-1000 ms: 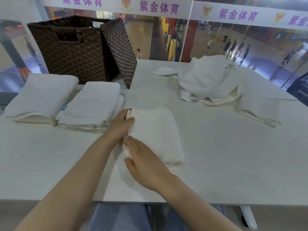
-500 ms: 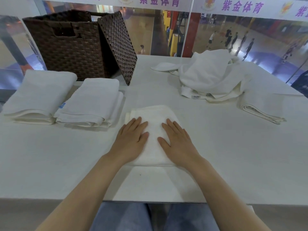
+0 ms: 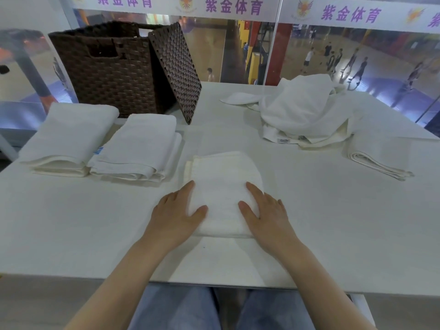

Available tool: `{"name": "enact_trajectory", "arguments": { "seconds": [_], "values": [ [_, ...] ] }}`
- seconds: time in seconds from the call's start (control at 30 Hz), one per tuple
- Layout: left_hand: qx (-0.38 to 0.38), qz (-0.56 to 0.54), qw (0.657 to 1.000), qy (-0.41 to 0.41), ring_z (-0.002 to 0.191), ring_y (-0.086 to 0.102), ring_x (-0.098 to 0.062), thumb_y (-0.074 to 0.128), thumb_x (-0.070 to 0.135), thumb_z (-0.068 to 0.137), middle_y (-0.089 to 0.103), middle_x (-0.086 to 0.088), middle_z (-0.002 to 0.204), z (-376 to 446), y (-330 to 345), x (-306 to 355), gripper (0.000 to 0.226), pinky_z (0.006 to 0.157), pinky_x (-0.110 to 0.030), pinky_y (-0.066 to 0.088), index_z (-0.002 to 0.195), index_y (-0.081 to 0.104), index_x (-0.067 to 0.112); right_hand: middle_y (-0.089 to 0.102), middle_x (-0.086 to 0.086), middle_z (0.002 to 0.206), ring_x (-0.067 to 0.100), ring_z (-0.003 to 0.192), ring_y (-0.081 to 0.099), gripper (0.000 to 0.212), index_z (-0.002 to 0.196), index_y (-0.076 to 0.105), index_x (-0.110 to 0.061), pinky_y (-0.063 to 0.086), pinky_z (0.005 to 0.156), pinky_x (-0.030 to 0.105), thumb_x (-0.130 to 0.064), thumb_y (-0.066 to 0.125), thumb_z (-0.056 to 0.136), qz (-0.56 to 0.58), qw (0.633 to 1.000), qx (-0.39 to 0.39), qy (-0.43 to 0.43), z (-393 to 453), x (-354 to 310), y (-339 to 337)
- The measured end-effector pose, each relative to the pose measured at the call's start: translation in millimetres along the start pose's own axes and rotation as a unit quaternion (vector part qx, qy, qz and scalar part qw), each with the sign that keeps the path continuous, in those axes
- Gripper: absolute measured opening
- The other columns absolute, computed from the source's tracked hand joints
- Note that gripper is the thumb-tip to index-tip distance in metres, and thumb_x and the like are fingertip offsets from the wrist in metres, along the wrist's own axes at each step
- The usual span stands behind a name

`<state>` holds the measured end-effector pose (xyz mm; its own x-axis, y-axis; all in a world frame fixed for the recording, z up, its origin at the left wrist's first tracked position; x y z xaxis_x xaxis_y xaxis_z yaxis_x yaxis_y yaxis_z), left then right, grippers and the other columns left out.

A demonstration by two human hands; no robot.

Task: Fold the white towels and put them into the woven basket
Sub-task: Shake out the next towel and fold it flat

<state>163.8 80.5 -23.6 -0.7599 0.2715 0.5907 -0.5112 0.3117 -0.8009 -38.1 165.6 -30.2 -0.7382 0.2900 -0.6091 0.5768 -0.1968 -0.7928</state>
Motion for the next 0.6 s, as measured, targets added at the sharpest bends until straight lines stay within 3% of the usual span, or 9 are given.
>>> {"name": "enact_trajectory", "arguments": {
  "seconds": [0.17, 0.23, 0.33, 0.5, 0.6],
  "values": [
    [0.004, -0.055, 0.998, 0.005, 0.131, 0.038, -0.021, 0.057, 0.047, 0.09, 0.035, -0.001, 0.146, -1.4, 6.5, 3.1, 0.077, 0.106, -0.036, 0.034, 0.152, 0.011, 0.041, 0.044, 0.004, 0.133, 0.021, 0.122, 0.04, 0.06, 0.152, 0.015, -0.038, 0.031, 0.108, 0.036, -0.05, 0.038, 0.098, -0.028, 1.0, 0.006, 0.009, -4.8, -8.1, 6.1],
    [0.009, -0.105, 0.994, 0.018, 0.119, 0.044, -0.014, 0.062, 0.036, 0.089, 0.03, 0.003, 0.146, -0.9, 8.0, 6.7, 0.079, 0.091, -0.025, 0.04, 0.151, 0.013, 0.043, 0.044, 0.004, 0.13, 0.021, 0.118, 0.042, 0.061, 0.152, 0.014, -0.035, 0.036, 0.102, 0.035, -0.048, 0.04, 0.099, -0.036, 0.999, 0.011, 0.006, -5.2, -11.2, 5.4],
    [0.019, -0.134, 0.99, 0.039, 0.106, 0.042, -0.005, 0.062, 0.024, 0.09, 0.025, 0.009, 0.144, -1.4, 11.0, 11.1, 0.078, 0.07, -0.007, 0.034, 0.15, 0.015, 0.044, 0.043, 0.003, 0.128, 0.021, 0.114, 0.047, 0.062, 0.152, 0.016, -0.032, 0.04, 0.09, 0.03, -0.045, 0.044, 0.098, -0.036, 0.999, 0.026, 0.009, -6.2, -13.8, 5.1],
    [0.027, -0.145, 0.987, 0.058, 0.096, 0.041, 0.002, 0.055, 0.014, 0.091, 0.024, 0.011, 0.141, -1.6, 14.1, 15.8, 0.075, 0.065, -0.001, 0.035, 0.149, 0.018, 0.044, 0.038, -0.002, 0.128, 0.017, 0.109, 0.049, 0.063, 0.149, 0.023, -0.033, 0.039, 0.081, 0.025, -0.037, 0.055, 0.094, -0.004, 0.999, 0.037, 0.011, -5.2, -17.8, -2.8],
    [0.044, -0.131, 0.986, 0.09, 0.098, 0.045, -0.001, 0.053, 0.011, 0.092, 0.027, 0.007, 0.14, -1.6, 7.3, 18.6, 0.073, 0.072, -0.004, 0.038, 0.149, 0.02, 0.043, 0.035, -0.007, 0.119, 0.016, 0.102, 0.05, 0.065, 0.144, 0.031, -0.036, 0.043, 0.079, 0.028, -0.036, 0.063, 0.088, -0.006, 0.999, 0.051, 0.002, -0.9, -27.2, -12.3]
  ]
}}
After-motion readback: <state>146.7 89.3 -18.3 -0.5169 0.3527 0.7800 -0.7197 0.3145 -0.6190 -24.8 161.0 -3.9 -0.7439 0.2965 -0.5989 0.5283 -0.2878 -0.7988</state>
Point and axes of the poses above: each hand's wrist, its own z-axis towards the middle knuckle, its own y-axis out of the palm, x = y × z, the point moved 3 cm from there along z, towards the middle knuckle
